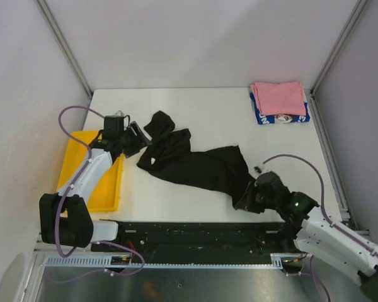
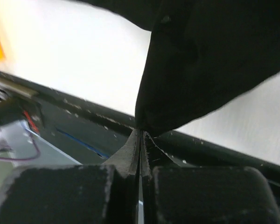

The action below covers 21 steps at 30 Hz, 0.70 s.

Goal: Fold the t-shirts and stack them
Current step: Flatten out the tshirt

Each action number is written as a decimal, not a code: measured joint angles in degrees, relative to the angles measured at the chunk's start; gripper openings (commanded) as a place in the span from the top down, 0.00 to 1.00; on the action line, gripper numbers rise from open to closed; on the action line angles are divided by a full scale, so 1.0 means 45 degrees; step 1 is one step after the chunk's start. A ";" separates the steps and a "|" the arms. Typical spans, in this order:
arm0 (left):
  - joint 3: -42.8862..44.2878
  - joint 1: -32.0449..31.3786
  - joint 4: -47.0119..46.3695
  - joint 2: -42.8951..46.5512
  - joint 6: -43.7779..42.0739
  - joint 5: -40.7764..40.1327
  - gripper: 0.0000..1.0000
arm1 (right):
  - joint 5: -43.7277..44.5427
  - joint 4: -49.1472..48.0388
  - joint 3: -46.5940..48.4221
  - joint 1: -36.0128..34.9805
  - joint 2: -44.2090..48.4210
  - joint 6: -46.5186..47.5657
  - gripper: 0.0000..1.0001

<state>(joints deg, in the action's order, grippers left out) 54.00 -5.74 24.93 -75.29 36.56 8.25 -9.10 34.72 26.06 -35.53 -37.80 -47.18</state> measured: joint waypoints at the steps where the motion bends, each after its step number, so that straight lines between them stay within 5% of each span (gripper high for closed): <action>1: -0.0005 -0.0131 -0.0005 0.0073 0.0000 -0.0029 0.37 | 0.0282 0.0039 -0.0087 -0.1049 0.0029 -0.0335 1.00; 4: -0.0053 -0.0928 -0.0083 0.0262 0.0015 -0.0146 0.45 | 0.1647 0.0389 -0.0194 -0.3415 -0.0223 -0.1525 1.00; 7: -0.0204 -0.2142 -0.0126 0.0267 0.0131 -0.0287 0.48 | 0.2725 0.0738 -0.0223 -0.3993 -0.0753 -0.2419 1.00; 12: -0.0306 -0.3439 -0.0126 -0.0355 0.0228 -0.0772 0.48 | 0.3575 0.0986 -0.0364 -0.3628 -0.1224 -0.2963 1.00; 21: 0.0797 -0.3750 -0.0073 -0.2832 0.0053 -0.2501 0.46 | 0.3463 0.0971 -0.0364 -0.1156 -0.1001 -0.2346 1.00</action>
<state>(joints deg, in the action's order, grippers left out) 57.58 -22.61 24.60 -88.03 36.80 -3.01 6.48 39.09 24.43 -40.73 -42.30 -57.74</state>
